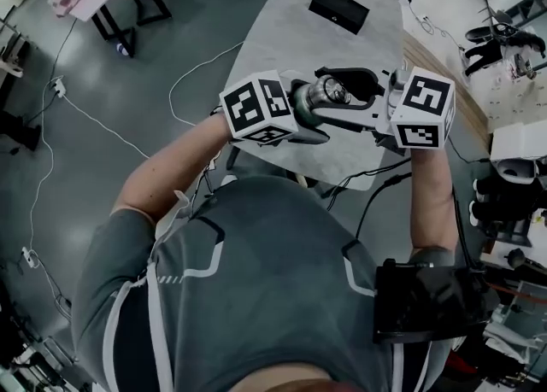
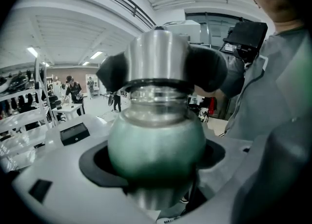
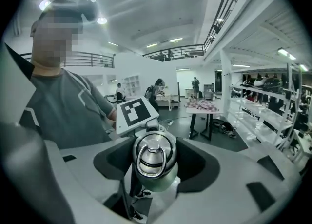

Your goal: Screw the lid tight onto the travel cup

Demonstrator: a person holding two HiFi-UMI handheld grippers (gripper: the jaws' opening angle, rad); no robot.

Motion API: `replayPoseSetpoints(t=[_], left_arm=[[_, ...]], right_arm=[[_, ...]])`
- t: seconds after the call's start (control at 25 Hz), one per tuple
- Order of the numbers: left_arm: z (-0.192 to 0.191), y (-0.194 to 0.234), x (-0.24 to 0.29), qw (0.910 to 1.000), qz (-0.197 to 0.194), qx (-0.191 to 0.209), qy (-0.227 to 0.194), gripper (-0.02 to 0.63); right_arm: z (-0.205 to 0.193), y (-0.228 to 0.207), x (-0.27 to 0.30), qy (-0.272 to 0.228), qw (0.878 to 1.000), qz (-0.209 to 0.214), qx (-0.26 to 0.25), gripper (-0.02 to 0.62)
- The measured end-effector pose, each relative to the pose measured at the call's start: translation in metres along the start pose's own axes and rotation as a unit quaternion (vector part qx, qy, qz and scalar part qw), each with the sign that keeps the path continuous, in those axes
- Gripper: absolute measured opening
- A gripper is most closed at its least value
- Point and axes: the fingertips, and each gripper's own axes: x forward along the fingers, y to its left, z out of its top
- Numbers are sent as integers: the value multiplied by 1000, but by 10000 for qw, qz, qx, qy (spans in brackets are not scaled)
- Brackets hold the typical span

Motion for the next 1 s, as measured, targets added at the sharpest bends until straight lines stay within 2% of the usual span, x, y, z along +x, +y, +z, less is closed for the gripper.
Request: replayPoseSetpoints(t=[0.28,0.44,0.56,0.68,0.76,0.88,1.0], left_arm=[[-1,-9,-9,10000,89,-3,-14,402],[-3,-10,-10,9998,177,6,-86,402],[-6,-2,-11,9990,438,-33,-74,402],[-19,15,-8,9952,953,-47,202,402],[-30,22,-4,9929,1124,-35,391,402],[-31,21,2,9951,933,-39,324,402],[-22,13,3,9984,550,99,107,402]], right_arm=[[0,14,12,130,9987,445,-208,278],[0,16,15,101,9991,372,-198,278],[0,9,18,-15,10000,-12,29,278],[-9,-8,21,-223,9951,-830,497,278],[-18,-17,22,-348,9879,-1296,784,276],[-24,-21,21,-462,9805,-1587,1066,278],[-21,-15,16,-438,9838,-1462,935,278]])
